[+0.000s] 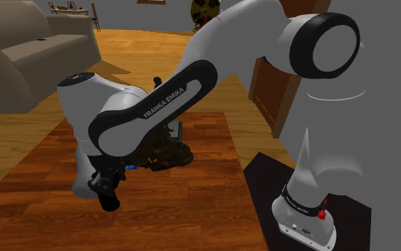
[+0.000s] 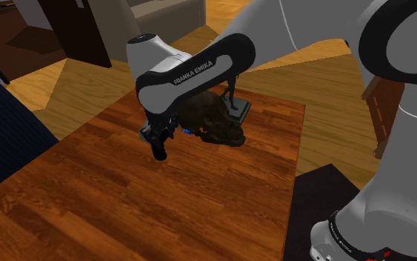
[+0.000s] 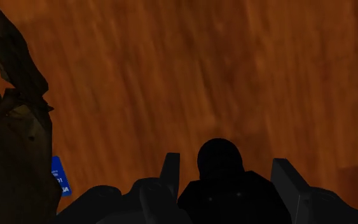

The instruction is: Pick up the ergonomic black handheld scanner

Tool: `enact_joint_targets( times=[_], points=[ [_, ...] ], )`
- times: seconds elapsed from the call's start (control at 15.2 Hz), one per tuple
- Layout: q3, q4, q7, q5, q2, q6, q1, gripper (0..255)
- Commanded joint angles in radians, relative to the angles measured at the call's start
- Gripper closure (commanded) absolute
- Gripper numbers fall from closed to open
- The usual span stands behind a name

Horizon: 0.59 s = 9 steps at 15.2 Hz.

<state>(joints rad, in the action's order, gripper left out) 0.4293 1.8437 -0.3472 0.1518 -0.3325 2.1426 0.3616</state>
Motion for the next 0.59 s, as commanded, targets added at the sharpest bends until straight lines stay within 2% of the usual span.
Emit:
enact_joint_targets(
  times=[0.0, 0.53],
  points=[
    [0.003, -0.014, 0.005, -0.007, 0.012, -0.025, -0.002, 255],
    [0.011, -0.064, 0.018, -0.028, 0.050, -0.108, -0.007, 255]
  ],
)
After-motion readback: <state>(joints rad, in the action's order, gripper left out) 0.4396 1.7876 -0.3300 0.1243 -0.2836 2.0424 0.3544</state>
